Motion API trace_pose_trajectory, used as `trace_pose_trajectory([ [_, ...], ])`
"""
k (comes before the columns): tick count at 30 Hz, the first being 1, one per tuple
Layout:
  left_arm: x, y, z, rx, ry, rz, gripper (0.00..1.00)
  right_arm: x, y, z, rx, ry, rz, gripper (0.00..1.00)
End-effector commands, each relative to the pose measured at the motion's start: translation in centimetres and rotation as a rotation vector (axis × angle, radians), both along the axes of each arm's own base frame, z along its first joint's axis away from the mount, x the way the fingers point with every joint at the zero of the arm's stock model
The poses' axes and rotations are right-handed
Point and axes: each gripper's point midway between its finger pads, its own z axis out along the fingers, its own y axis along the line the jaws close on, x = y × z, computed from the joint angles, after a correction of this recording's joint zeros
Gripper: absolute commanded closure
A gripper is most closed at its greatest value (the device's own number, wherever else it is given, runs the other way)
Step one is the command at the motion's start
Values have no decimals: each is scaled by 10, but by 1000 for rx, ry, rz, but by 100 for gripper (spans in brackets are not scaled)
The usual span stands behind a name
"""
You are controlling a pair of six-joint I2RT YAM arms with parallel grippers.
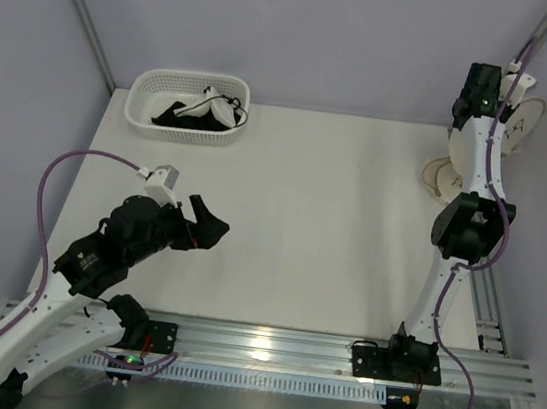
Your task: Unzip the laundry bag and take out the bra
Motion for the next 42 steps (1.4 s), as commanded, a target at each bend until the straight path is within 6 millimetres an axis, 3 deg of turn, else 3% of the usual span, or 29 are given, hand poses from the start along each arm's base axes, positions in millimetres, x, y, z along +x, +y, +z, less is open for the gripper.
trace_pose_trajectory([
  [1,7,-2,19,-23,-60,3,0,28,-8,-12,-40,26,36,96],
  [2,7,-2,18,-21,-56,6,1,36,-6,-17,-37,44,73,95],
  [3,7,-2,17,-21,-56,10,1,41,-5,-29,-21,64,98,86],
  [4,8,-1,17,-21,-56,15,1,44,-3,-46,-7,97,114,41],
  [6,8,-1,16,-22,-52,18,1,45,3,-55,37,91,127,1],
  [9,8,-3,15,-31,-46,14,0,47,24,-53,117,39,209,0],
  [10,8,-4,16,-37,-47,14,1,50,34,-8,104,-90,262,0],
  [11,8,-5,16,-43,-47,10,1,45,52,-23,122,-66,320,1],
  [12,9,-7,17,-51,-52,6,1,47,73,-11,138,-97,419,1],
  [13,8,-7,18,-60,-57,4,1,42,89,37,115,-217,490,1],
  [14,8,-8,19,-67,-62,2,0,36,117,26,139,-198,568,1],
  [16,9,-9,18,-78,-69,4,1,26,152,41,166,-225,697,1],
  [17,9,-10,18,-80,-66,0,0,11,186,54,175,-238,772,0],
  [20,7,-10,18,-83,-67,-6,1,-24,236,63,225,-232,909,1],
  [21,7,-10,17,-86,-65,-8,0,-36,264,63,246,-226,975,0],
  [22,6,-10,18,-88,-68,-8,1,-49,281,61,274,-212,1021,1],
  [23,5,-8,20,-91,-78,-8,1,-64,294,43,307,-172,1052,1],
  [24,4,-7,20,-94,-82,-5,1,-86,316,57,319,-196,1123,1],
  [25,3,-6,20,-95,-85,-5,1,-101,328,53,337,-185,1158,1],
  [26,2,-4,20,-95,-89,-1,1,-120,341,31,397,-143,1193,0],
  [27,0,-2,23,-101,-102,2,0,-136,354,28,432,-144,1248,1],
  [28,-1,0,22,-100,-104,7,1,-161,370,41,454,-184,1324,1],
  [29,-2,1,20,-97,-103,6,1,-180,378,19,518,-146,1337,1],
  [30,-3,3,22,-99,-111,8,1,-195,385,16,542,-151,1366,0],
  [31,-4,4,22,-97,-112,10,1,-217,395,29,560,-201,1424,1],
  [32,-5,5,22,-97,-110,7,1,-232,397,9,589,-168,1433,1],
  [34,-8,5,20,-95,-105,2,1,-262,405,9,651,-196,1482,0],
  [38,-11,7,20,-98,-102,0,1,-299,414,12,716,-227,1570,0],
  [42,-12,10,19,-100,-103,15,0,-319,421,19,776,-280,1633,1],
])
